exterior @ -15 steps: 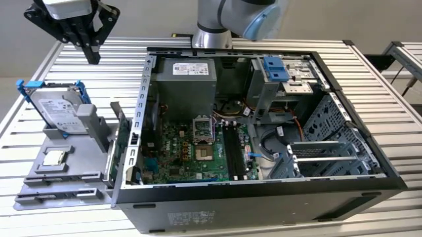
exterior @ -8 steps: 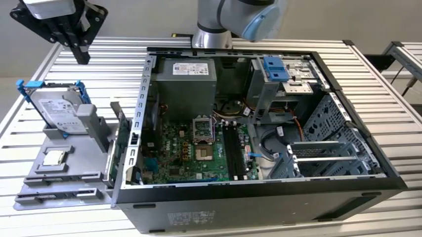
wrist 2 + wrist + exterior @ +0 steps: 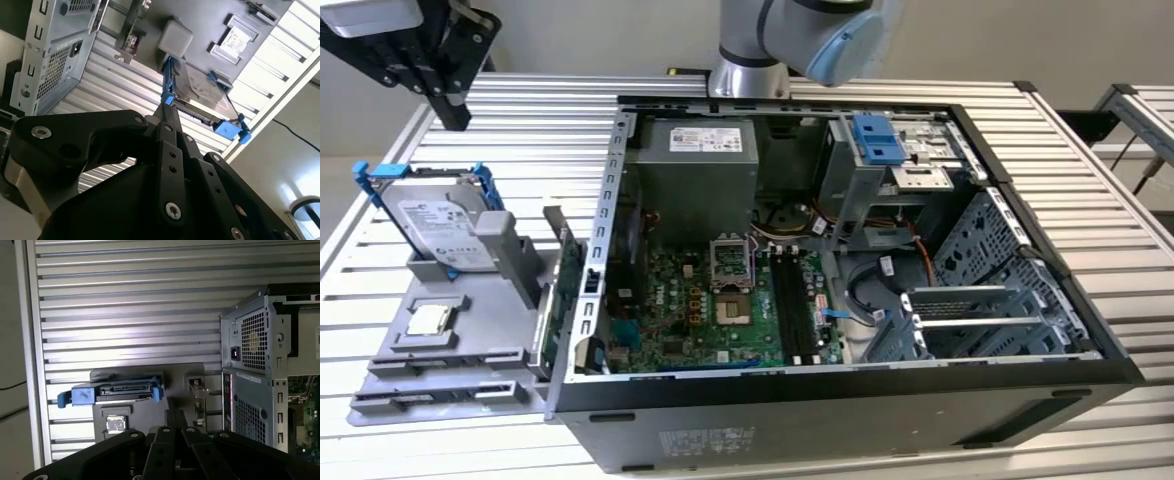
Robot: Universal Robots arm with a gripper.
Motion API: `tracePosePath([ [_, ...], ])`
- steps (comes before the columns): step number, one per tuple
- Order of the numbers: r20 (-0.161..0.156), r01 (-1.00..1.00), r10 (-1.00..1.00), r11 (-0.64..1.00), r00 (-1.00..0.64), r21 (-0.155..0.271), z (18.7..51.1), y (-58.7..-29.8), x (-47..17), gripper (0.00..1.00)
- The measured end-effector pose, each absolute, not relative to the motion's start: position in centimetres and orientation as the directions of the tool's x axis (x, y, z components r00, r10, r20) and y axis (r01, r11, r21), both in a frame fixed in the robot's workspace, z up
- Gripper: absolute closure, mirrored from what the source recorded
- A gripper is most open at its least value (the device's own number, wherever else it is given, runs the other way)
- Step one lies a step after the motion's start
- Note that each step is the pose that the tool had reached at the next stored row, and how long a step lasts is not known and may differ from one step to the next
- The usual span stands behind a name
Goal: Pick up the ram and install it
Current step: 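Reach for the ram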
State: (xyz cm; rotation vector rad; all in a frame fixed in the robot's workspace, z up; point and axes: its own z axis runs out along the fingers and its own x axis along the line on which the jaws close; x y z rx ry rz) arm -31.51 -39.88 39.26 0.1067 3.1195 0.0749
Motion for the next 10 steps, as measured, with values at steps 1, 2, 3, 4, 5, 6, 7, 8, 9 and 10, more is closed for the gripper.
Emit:
tracePosePath([
  [1,-0.018,0.067,0.068,0.997,-0.997,0.049,39.3,-39.9,-31.8,1.0],
  [2,-0.018,0.067,0.068,0.997,-0.998,0.049,39.3,-39.9,-32.0,1.0],
  [3,-0.018,0.067,0.068,0.997,-0.998,0.049,39.2,-39.9,-32.2,1.0],
  [4,-0.018,0.067,0.068,0.997,-0.998,0.049,39.2,-39.9,-32.5,1.0],
  [5,-0.018,0.066,0.067,0.997,-0.998,0.049,39.3,-39.9,-32.7,1.0],
  [6,-0.018,0.064,0.065,0.997,-0.998,0.049,39.2,-39.9,-32.9,1.0],
  [7,-0.018,0.06,0.061,0.997,-0.998,0.049,39.2,-39.9,-33.1,1.0],
  [8,-0.018,0.057,0.058,0.997,-0.998,0.049,39.3,-39.9,-33.2,1.0],
  [9,-0.018,0.053,0.054,0.997,-0.998,0.049,39.3,-39.9,-33.4,1.0],
  [10,-0.018,0.05,0.05,0.998,-0.999,0.049,39.3,-39.9,-33.5,1.0],
])
